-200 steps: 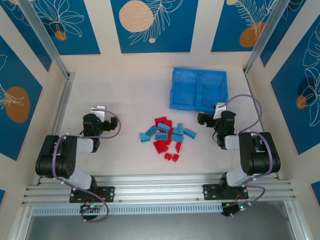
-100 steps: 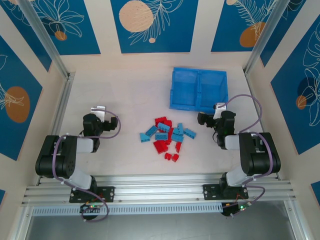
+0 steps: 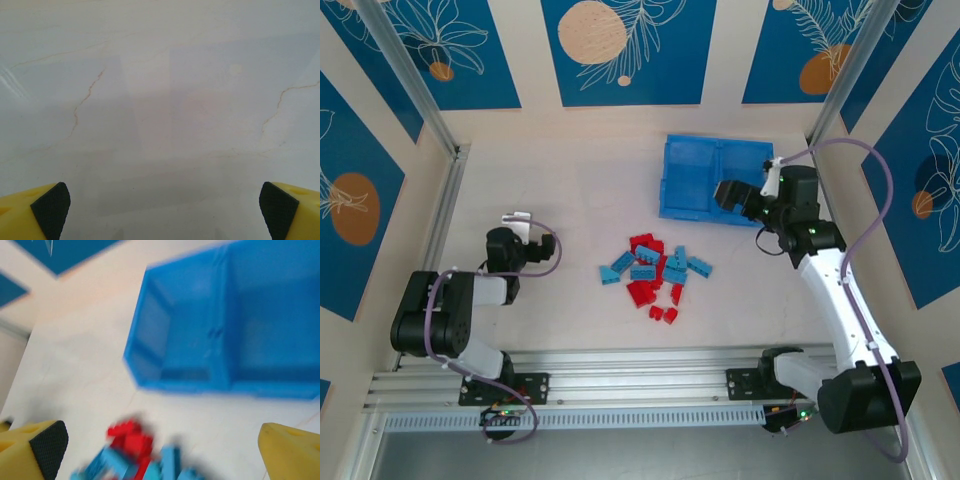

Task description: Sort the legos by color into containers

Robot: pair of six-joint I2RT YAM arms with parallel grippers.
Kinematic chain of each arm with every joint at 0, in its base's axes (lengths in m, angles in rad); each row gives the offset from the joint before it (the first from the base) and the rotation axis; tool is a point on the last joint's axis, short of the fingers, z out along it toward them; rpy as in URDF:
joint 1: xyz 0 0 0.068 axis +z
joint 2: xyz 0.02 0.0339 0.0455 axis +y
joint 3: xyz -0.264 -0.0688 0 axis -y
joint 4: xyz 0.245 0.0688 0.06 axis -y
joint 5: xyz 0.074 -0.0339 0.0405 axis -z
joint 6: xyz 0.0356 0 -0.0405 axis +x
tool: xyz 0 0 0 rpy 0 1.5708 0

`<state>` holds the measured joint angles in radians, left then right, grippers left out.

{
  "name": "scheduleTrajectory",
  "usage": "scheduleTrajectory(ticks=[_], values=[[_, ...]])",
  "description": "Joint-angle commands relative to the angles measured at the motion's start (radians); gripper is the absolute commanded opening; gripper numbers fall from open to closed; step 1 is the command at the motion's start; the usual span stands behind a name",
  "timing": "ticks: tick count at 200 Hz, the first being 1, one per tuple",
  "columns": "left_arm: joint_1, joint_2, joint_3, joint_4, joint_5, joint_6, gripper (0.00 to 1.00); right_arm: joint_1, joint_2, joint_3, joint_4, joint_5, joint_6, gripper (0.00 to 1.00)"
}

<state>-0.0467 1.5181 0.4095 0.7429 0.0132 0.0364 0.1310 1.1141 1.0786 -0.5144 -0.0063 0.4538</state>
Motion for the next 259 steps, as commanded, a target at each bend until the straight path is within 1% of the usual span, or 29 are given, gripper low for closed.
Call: scheduleTrajectory(ticks=[1, 20, 36, 52, 65, 81, 98, 111, 131, 141, 150, 173, 184, 212, 229, 259], values=[[-0.016, -0.126, 0.129, -0.302, -0.033, -0.013, 1.0, 0.083, 0.083, 0.053, -0.328, -0.137, 0.018, 0.99], [-0.032, -0.247, 0.224, -0.552, 0.048, -0.021, 1.0, 0.171, 0.172, 0.102, -0.349, -0.144, -0.005, 0.99], [-0.077, -0.336, 0.305, -0.752, 0.053, -0.057, 1.0, 0.232, 0.259, 0.134, -0.355, -0.118, -0.012, 1.0], [-0.141, -0.378, 0.393, -0.938, 0.03, -0.114, 1.0, 0.273, 0.346, 0.173, -0.354, -0.099, -0.008, 1.0], [-0.226, -0.404, 0.446, -1.063, -0.013, -0.154, 1.0, 0.296, 0.413, 0.201, -0.358, -0.071, -0.004, 1.0], [-0.333, -0.429, 0.487, -1.183, -0.065, -0.217, 1.0, 0.327, 0.496, 0.236, -0.356, -0.037, -0.023, 1.0], [-0.398, -0.448, 0.495, -1.267, -0.092, -0.328, 1.0, 0.359, 0.57, 0.283, -0.382, 0.021, -0.046, 1.0], [-0.435, -0.461, 0.484, -1.3, -0.101, -0.377, 1.0, 0.385, 0.599, 0.306, -0.374, 0.022, -0.079, 0.97], [-0.486, -0.475, 0.458, -1.312, -0.11, -0.352, 1.0, 0.435, 0.639, 0.329, -0.325, 0.045, -0.156, 0.92], [-0.494, -0.474, 0.454, -1.315, -0.1, -0.325, 1.0, 0.456, 0.677, 0.357, -0.321, 0.084, -0.194, 0.86], [-0.494, -0.471, 0.456, -1.319, -0.092, -0.301, 1.0, 0.464, 0.715, 0.394, -0.33, 0.109, -0.227, 0.79], [-0.494, -0.458, 0.466, -1.32, -0.077, -0.232, 1.0, 0.477, 0.805, 0.472, -0.345, 0.118, -0.282, 0.69], [-0.494, -0.452, 0.469, -1.317, -0.067, -0.204, 1.0, 0.484, 0.838, 0.491, -0.345, 0.114, -0.303, 0.66], [-0.494, -0.432, 0.474, -1.302, -0.035, -0.165, 1.0, 0.497, 0.896, 0.53, -0.369, 0.053, -0.326, 0.66], [-0.494, -0.417, 0.473, -1.284, -0.007, -0.158, 1.0, 0.51, 0.917, 0.531, -0.373, 0.067, -0.336, 0.64], [-0.495, -0.393, 0.474, -1.262, 0.011, -0.157, 1.0, 0.521, 0.953, 0.538, -0.374, 0.142, -0.34, 0.46]])
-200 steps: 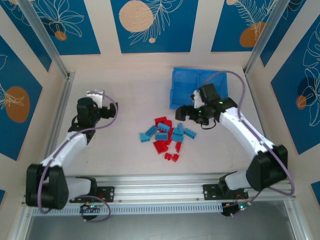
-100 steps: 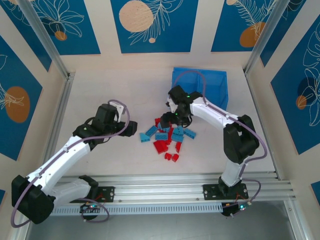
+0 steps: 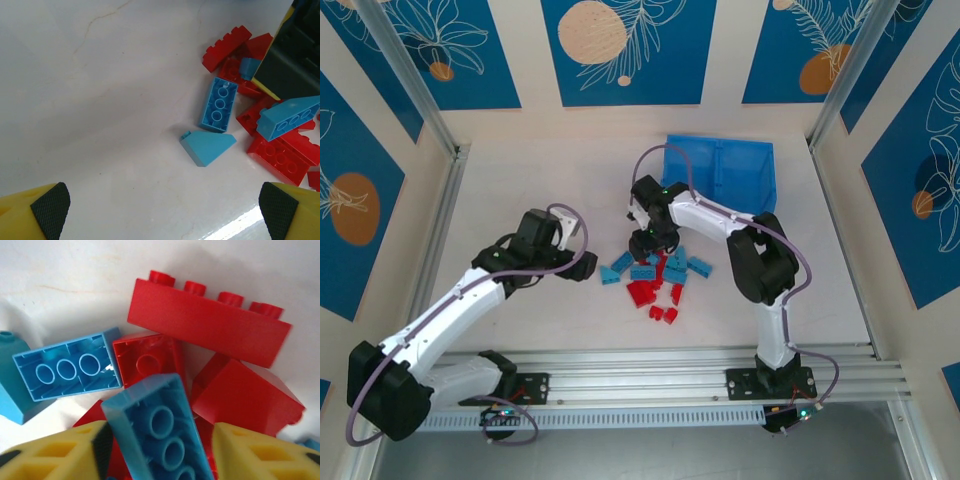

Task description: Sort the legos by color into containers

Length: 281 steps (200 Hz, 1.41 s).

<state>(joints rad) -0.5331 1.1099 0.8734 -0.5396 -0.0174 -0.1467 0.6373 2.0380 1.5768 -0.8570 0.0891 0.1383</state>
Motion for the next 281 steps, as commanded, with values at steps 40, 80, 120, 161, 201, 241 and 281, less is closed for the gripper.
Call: scheduleTrajectory(ticks=[40, 80, 120, 161, 201, 241, 281], values=[[-0.008, 0.033, 0.023, 0.036, 0.071, 0.067, 1.0, 0.015, 0.032, 0.065, -0.051, 0.094, -0.04, 0.23], [-0.008, 0.041, 0.04, 0.044, 0.117, 0.083, 1.0, -0.004, -0.104, 0.065, -0.04, 0.015, -0.007, 0.15], [-0.008, 0.033, 0.044, 0.067, 0.138, 0.062, 1.0, -0.097, -0.331, 0.0, 0.007, -0.001, 0.11, 0.15], [-0.008, 0.044, 0.05, 0.1, 0.139, 0.049, 1.0, -0.242, -0.451, -0.05, 0.037, 0.002, 0.176, 0.15], [-0.007, 0.042, 0.05, 0.112, 0.145, 0.027, 1.0, -0.466, -0.481, -0.079, 0.072, 0.201, 0.263, 0.16], [-0.007, 0.041, 0.043, 0.128, 0.148, -0.001, 1.0, -0.669, -0.292, -0.056, 0.166, 0.086, 0.3, 0.15], [-0.01, 0.045, 0.062, 0.112, 0.128, -0.015, 1.0, -0.688, -0.037, 0.163, 0.105, 0.043, 0.3, 0.18]])
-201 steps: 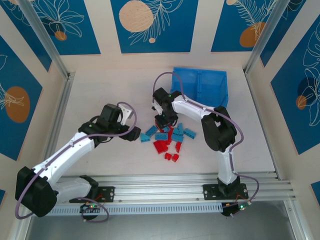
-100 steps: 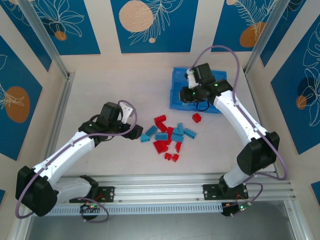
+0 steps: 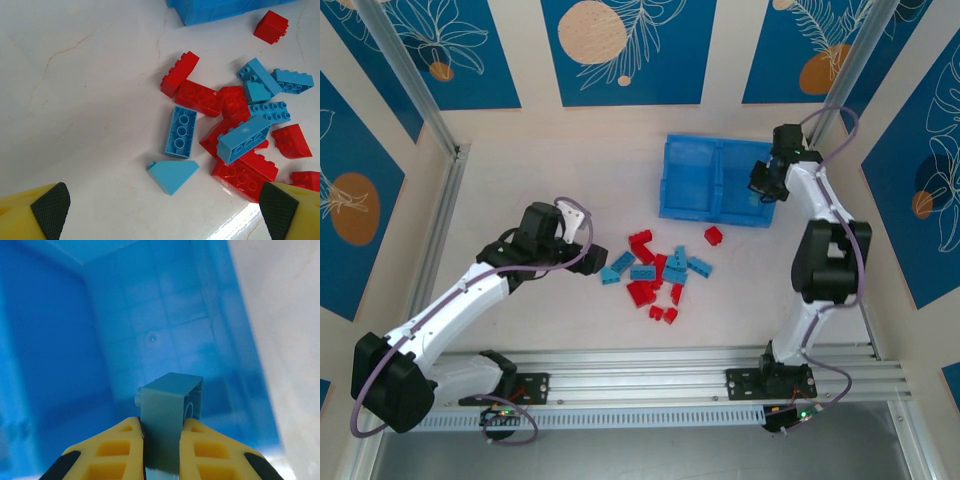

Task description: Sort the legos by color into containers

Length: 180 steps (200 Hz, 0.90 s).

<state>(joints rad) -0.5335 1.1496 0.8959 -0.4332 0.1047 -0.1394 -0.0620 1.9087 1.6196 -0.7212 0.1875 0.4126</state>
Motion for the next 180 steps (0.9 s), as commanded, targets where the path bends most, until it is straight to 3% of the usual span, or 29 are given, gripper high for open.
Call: scheduleTrajectory(ticks=[1, 35, 86, 117, 142, 180], values=[[-0.009, 0.006, 0.04, 0.005, 0.005, -0.022, 1.0, 0.011, 0.097, 0.126, -0.033, -0.056, 0.026, 0.18], [-0.018, 0.013, 0.062, -0.016, 0.008, -0.057, 1.0, 0.01, 0.188, 0.267, -0.115, -0.052, 0.041, 0.32], [-0.119, 0.152, 0.189, -0.042, -0.018, -0.179, 1.0, 0.007, 0.063, 0.232, -0.116, -0.081, 0.032, 0.39], [-0.243, 0.343, 0.382, -0.067, -0.027, -0.197, 1.0, 0.005, -0.08, 0.141, -0.136, -0.127, 0.037, 0.4], [-0.33, 0.553, 0.608, -0.129, -0.041, -0.221, 0.96, 0.004, -0.266, -0.031, -0.148, -0.169, 0.086, 0.42], [-0.402, 0.842, 0.873, -0.159, -0.031, -0.252, 0.93, 0.001, -0.553, -0.32, -0.159, -0.18, 0.184, 0.61]])
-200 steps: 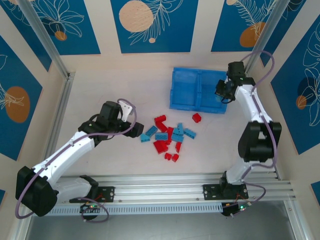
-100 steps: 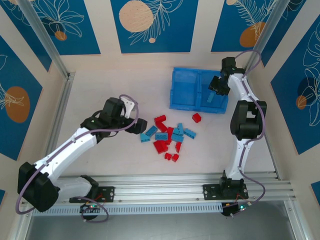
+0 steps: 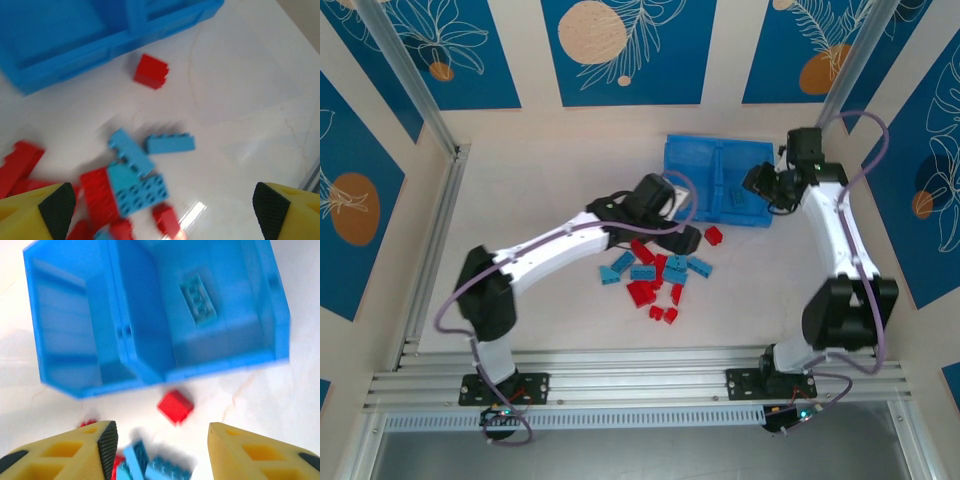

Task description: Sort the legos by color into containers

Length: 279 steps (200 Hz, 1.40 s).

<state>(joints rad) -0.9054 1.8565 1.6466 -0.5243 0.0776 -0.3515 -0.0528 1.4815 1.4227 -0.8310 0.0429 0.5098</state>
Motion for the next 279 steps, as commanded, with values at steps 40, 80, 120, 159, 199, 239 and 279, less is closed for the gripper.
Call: scheduleTrajectory(ticks=[40, 80, 120, 159, 199, 239, 279], values=[[-0.033, 0.39, 0.332, -0.102, -0.051, -0.086, 0.89, -0.009, -0.382, -0.253, -0.136, 0.012, 0.189, 0.86], [-0.035, 0.566, 0.532, -0.121, -0.088, -0.153, 0.94, -0.01, -0.551, -0.304, -0.21, 0.069, 0.189, 1.0], [-0.033, 0.71, 0.697, -0.163, -0.113, -0.209, 0.97, -0.012, -0.584, -0.281, -0.273, 0.056, 0.159, 1.0], [-0.034, 0.793, 0.782, -0.176, -0.103, -0.266, 0.98, -0.012, -0.59, -0.245, -0.307, 0.052, 0.136, 1.0], [-0.029, 0.836, 0.827, -0.216, -0.132, -0.271, 0.9, -0.012, -0.607, -0.234, -0.31, 0.055, 0.11, 0.99], [-0.021, 0.851, 0.83, -0.245, -0.129, -0.276, 0.75, -0.012, -0.614, -0.249, -0.31, 0.038, 0.116, 1.0], [-0.017, 0.851, 0.834, -0.329, -0.131, -0.243, 0.63, -0.012, -0.614, -0.258, -0.301, 0.024, 0.122, 1.0]])
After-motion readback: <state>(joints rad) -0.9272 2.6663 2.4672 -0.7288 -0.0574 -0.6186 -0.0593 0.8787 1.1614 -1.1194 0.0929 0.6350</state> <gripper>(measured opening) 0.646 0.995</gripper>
